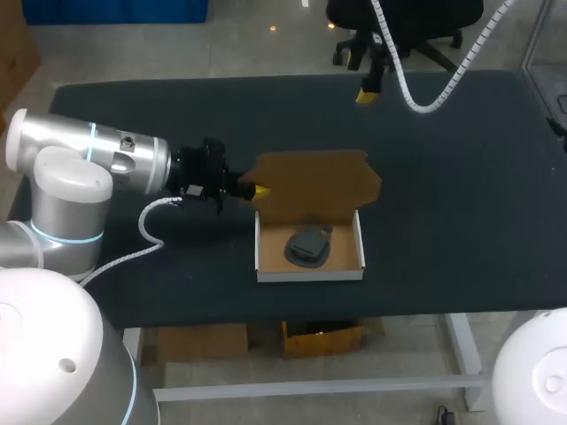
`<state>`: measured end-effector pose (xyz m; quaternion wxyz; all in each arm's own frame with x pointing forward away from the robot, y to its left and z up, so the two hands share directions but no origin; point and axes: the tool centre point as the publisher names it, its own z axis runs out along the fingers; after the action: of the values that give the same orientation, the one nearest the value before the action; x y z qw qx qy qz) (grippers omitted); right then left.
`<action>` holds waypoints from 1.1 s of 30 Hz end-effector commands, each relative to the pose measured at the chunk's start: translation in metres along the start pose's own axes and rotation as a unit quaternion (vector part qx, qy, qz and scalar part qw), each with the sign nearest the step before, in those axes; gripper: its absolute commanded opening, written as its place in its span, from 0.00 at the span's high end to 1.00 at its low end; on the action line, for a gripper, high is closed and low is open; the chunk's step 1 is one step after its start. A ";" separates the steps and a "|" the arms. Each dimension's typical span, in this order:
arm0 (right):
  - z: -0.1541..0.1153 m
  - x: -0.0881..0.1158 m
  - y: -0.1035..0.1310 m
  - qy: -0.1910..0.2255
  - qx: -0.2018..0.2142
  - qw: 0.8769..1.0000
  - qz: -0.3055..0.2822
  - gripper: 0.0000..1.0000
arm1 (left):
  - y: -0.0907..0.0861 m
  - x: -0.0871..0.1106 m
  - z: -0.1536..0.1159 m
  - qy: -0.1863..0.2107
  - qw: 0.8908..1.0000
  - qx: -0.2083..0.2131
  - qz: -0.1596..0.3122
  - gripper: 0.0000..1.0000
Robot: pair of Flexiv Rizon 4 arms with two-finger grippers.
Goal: Assemble the packaging by folding the flat box into shape, placing the metal phone stand inside, and closing the box properly
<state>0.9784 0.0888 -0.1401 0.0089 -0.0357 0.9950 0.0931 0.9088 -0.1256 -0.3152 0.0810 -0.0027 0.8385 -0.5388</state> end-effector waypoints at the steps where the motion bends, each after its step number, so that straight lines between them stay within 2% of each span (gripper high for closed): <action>1: 0.002 0.003 0.007 -0.011 0.009 1.000 0.010 0.00 | 0.000 0.002 -0.001 -0.002 1.000 0.001 0.001 1.00; 11: 0.012 0.003 0.019 -0.026 0.016 0.999 0.027 0.00 | 0.000 0.002 -0.001 -0.002 1.000 0.001 0.001 1.00; 21: 0.025 -0.011 0.029 -0.014 0.023 0.999 0.022 0.00 | 0.000 0.002 -0.001 -0.002 1.000 0.001 0.001 1.00; 23: 0.028 -0.016 0.031 -0.008 0.025 0.999 0.020 0.06 | 0.000 0.002 -0.001 -0.002 1.000 0.001 0.001 1.00; 27: 0.032 -0.024 0.036 0.000 0.029 0.999 0.019 0.11 | 0.000 0.002 -0.001 -0.002 1.000 0.001 0.001 1.00; 33: 0.039 -0.025 0.045 0.006 0.051 0.999 0.017 0.29 | 0.000 0.002 -0.001 -0.002 1.000 0.001 0.001 1.00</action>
<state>0.9954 0.1318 -0.1706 0.0200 -0.0187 0.9978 0.0596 0.9076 -0.1250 -0.3145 0.0816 -0.0031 0.8388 -0.5383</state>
